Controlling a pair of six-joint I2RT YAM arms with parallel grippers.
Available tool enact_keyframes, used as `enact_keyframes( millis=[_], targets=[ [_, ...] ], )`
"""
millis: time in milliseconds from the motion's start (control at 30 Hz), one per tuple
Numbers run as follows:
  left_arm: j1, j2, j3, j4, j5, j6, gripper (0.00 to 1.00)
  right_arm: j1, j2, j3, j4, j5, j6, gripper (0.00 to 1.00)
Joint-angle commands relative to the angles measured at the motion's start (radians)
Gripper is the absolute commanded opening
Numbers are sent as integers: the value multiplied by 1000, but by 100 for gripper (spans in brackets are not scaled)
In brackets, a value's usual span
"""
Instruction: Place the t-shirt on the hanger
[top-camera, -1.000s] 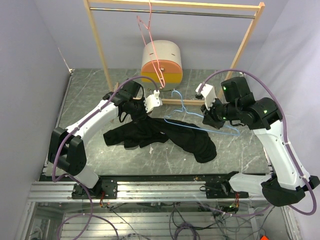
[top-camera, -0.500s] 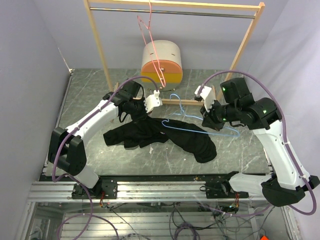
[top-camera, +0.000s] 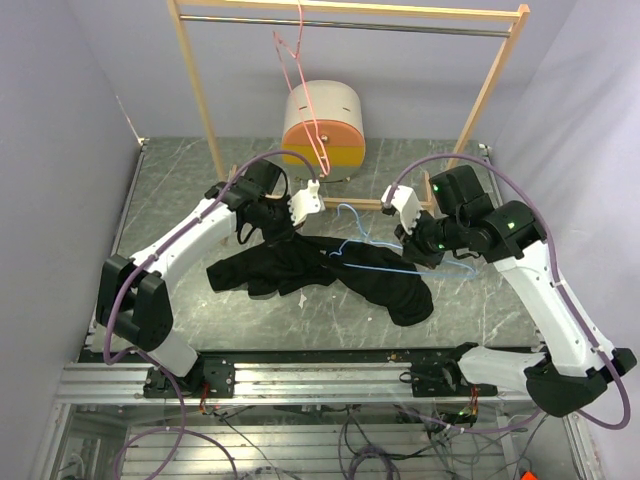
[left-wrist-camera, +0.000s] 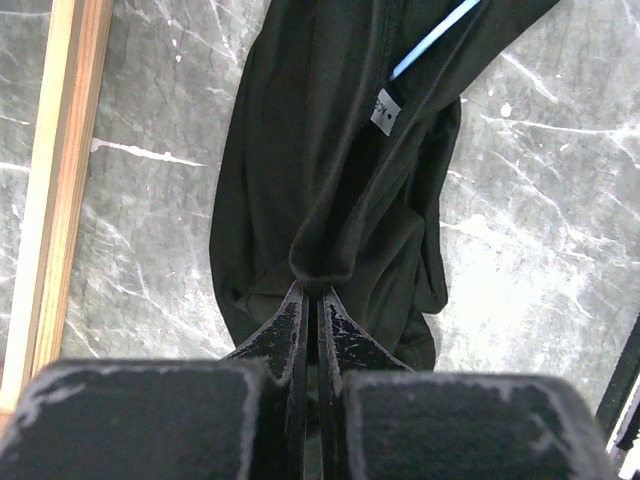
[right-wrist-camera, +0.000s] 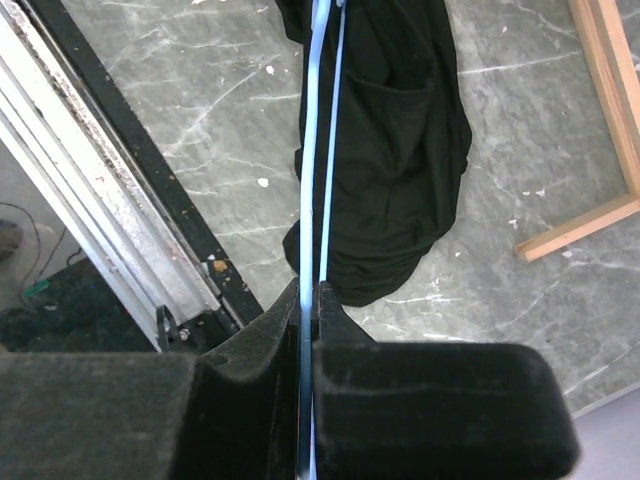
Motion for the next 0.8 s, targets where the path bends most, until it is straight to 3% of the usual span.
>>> enact_keyframes(
  millis=[0, 400, 767],
  targets=[
    [3, -45, 81, -66, 50, 35, 7, 4, -2, -25, 91, -4, -76, 0],
    [-7, -37, 227, -210, 57, 80, 7, 4, 22, -14, 188, -122, -225, 0],
    [-16, -73, 250, -232, 46, 65, 7, -40, -33, -121, 405, -245, -214, 0]
  ],
)
